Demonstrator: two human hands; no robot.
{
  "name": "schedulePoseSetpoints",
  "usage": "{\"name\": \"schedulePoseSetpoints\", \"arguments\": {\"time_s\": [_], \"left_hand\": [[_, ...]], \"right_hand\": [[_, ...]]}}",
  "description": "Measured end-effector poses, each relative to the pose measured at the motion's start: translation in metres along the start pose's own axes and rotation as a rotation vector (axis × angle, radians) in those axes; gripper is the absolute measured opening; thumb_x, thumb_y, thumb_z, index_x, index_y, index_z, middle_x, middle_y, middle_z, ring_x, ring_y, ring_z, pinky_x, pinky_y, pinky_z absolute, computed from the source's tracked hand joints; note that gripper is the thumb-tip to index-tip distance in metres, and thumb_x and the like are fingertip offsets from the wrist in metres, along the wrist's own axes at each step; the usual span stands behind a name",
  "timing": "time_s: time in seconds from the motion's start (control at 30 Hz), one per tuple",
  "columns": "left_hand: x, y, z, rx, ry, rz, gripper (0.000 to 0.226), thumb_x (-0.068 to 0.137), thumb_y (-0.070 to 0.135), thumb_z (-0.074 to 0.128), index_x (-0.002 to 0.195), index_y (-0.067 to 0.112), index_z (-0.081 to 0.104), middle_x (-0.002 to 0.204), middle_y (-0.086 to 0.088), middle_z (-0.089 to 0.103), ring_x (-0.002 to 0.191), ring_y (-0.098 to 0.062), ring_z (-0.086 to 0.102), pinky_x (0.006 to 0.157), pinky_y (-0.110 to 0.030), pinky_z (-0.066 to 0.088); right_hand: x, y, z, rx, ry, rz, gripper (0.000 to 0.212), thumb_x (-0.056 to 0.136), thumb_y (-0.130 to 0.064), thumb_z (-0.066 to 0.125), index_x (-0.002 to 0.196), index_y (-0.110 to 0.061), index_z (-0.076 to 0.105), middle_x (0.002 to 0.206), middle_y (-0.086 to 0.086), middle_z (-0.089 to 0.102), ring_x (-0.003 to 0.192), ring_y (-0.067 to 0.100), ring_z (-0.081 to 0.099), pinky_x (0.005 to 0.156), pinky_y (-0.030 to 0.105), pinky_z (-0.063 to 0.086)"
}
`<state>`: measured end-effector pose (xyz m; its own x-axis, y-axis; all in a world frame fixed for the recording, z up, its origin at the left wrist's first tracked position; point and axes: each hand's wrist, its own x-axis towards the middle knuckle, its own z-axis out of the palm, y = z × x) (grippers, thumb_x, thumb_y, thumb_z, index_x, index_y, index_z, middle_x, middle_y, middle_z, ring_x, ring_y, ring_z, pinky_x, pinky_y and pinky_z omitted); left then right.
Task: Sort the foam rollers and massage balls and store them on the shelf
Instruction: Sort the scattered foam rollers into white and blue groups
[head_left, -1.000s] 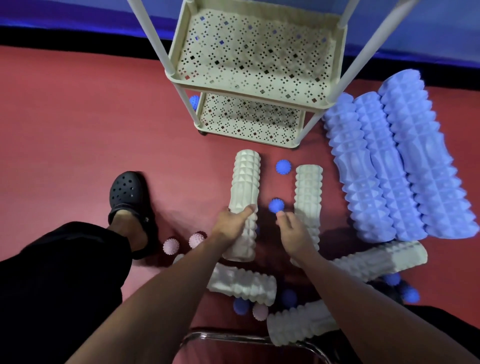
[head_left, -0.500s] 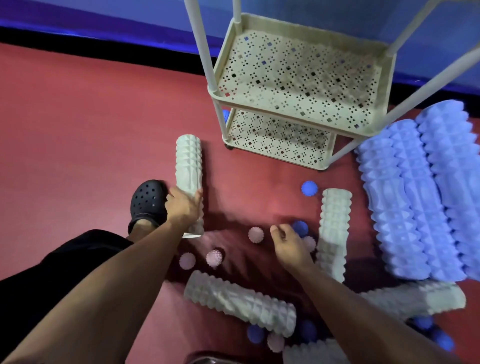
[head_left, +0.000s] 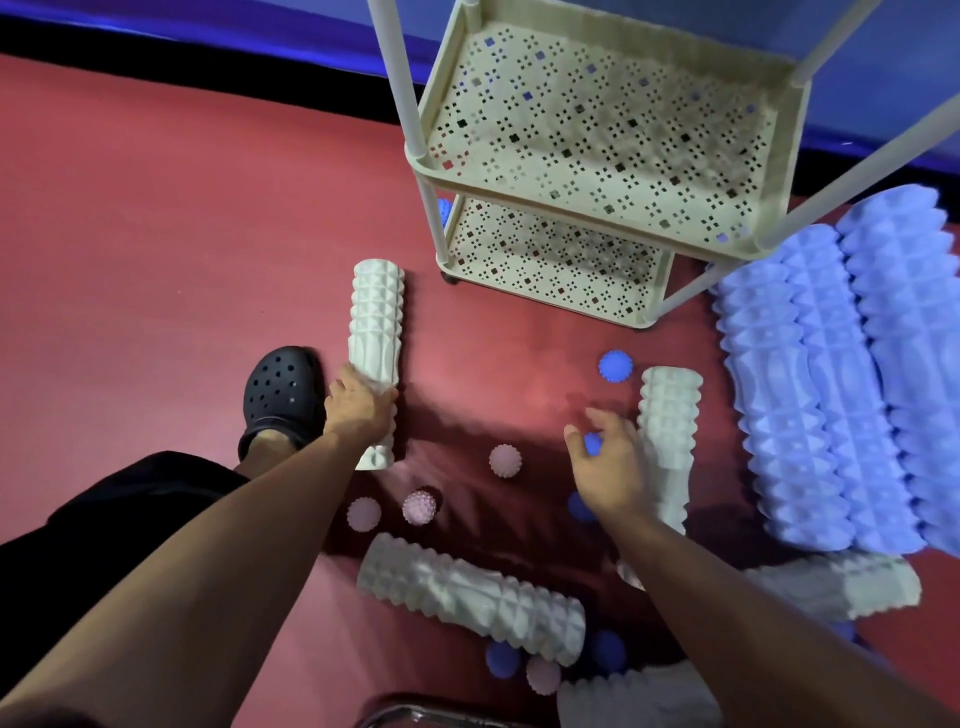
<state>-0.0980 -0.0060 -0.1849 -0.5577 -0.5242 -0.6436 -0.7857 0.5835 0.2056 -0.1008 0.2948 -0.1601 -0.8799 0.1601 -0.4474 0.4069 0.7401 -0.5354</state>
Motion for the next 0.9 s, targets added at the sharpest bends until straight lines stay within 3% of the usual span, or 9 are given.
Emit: {"name": "schedulePoseSetpoints", "arguments": {"time_s": [0.13, 0.2, 0.3, 0.43, 0.5, 0.67, 0.77, 0.83, 0.9], "left_hand": [[0.001, -0.003, -0.01, 0.086, -0.04, 0.04, 0.059, 0.097, 0.026, 0.06, 0.143, 0.003, 0.033, 0.141, -0.022, 0.034, 0.13, -0.04, 0.038, 0.112, -0.048, 0.032], [0.003, -0.002, -0.013, 0.114, -0.037, 0.039, 0.057, 0.096, 0.023, 0.059, 0.142, 0.001, 0.033, 0.139, -0.021, 0.036, 0.128, -0.04, 0.039, 0.111, -0.049, 0.033], [0.002, -0.001, -0.011, 0.049, -0.007, -0.008, 0.066, 0.094, 0.021, 0.06, 0.145, -0.001, 0.025, 0.14, -0.021, 0.037, 0.129, -0.04, 0.041, 0.111, -0.05, 0.032], [0.009, -0.009, 0.0, 0.008, 0.04, -0.004, 0.077, 0.09, 0.027, 0.065, 0.149, 0.003, 0.021, 0.143, -0.021, 0.035, 0.13, -0.041, 0.037, 0.112, -0.051, 0.032], [0.013, -0.016, 0.006, 0.033, 0.079, 0.024, 0.082, 0.09, 0.035, 0.065, 0.151, 0.004, 0.021, 0.144, -0.021, 0.034, 0.128, -0.043, 0.037, 0.109, -0.054, 0.035], [-0.008, -0.009, 0.008, 0.071, 0.428, 0.21, 0.064, 0.096, 0.04, 0.059, 0.143, 0.003, 0.037, 0.138, -0.024, 0.041, 0.126, -0.045, 0.04, 0.102, -0.059, 0.036], [-0.022, 0.002, 0.01, 0.087, 0.57, 0.398, 0.052, 0.097, 0.037, 0.057, 0.137, 0.006, 0.047, 0.128, -0.022, 0.049, 0.113, -0.039, 0.045, 0.092, -0.054, 0.04], [-0.03, 0.014, 0.018, -0.015, 0.47, 0.499, 0.045, 0.097, 0.041, 0.054, 0.127, 0.008, 0.056, 0.118, -0.016, 0.056, 0.107, -0.032, 0.049, 0.091, -0.047, 0.041], [-0.046, 0.031, 0.026, -0.245, 0.179, 0.455, 0.033, 0.097, 0.042, 0.058, 0.112, 0.013, 0.064, 0.106, -0.002, 0.064, 0.1, -0.019, 0.057, 0.093, -0.036, 0.046]], "right_hand": [[0.002, 0.036, -0.024, -0.078, 0.187, 0.025, 0.06, 0.08, -0.032, 0.081, 0.13, -0.009, 0.058, 0.128, 0.019, 0.055, 0.117, 0.04, 0.052, 0.105, 0.047, 0.041], [0.003, 0.049, -0.036, -0.079, 0.148, 0.176, 0.076, 0.078, -0.036, 0.082, 0.14, -0.009, 0.047, 0.136, 0.023, 0.047, 0.123, 0.044, 0.045, 0.108, 0.048, 0.034], [0.012, 0.061, -0.044, 0.01, 0.02, 0.339, 0.089, 0.079, -0.043, 0.079, 0.147, -0.012, 0.03, 0.136, 0.023, 0.045, 0.127, 0.043, 0.045, 0.109, 0.051, 0.038], [0.028, 0.068, -0.045, 0.107, -0.025, 0.453, 0.085, 0.079, -0.043, 0.077, 0.143, -0.017, 0.028, 0.117, 0.008, 0.053, 0.107, 0.029, 0.057, 0.097, 0.045, 0.048], [0.036, 0.074, -0.042, 0.141, -0.031, 0.481, 0.084, 0.078, -0.042, 0.078, 0.141, -0.016, 0.028, 0.113, 0.007, 0.054, 0.106, 0.03, 0.059, 0.097, 0.045, 0.049], [0.043, 0.089, -0.037, 0.142, -0.085, 0.489, 0.088, 0.073, -0.048, 0.081, 0.135, -0.012, 0.03, 0.119, 0.013, 0.061, 0.11, 0.033, 0.062, 0.096, 0.048, 0.05], [0.034, 0.08, -0.042, 0.085, 0.07, 0.429, 0.082, 0.075, -0.053, 0.077, 0.133, -0.011, 0.036, 0.12, 0.018, 0.062, 0.111, 0.039, 0.061, 0.096, 0.049, 0.049], [0.026, 0.067, -0.043, 0.102, 0.214, 0.387, 0.079, 0.075, -0.057, 0.075, 0.132, -0.013, 0.04, 0.121, 0.018, 0.062, 0.112, 0.04, 0.06, 0.097, 0.048, 0.048], [0.019, 0.039, -0.042, 0.211, 0.238, 0.401, 0.077, 0.073, -0.063, 0.073, 0.129, -0.021, 0.042, 0.119, 0.01, 0.066, 0.109, 0.035, 0.064, 0.096, 0.046, 0.05]]}}
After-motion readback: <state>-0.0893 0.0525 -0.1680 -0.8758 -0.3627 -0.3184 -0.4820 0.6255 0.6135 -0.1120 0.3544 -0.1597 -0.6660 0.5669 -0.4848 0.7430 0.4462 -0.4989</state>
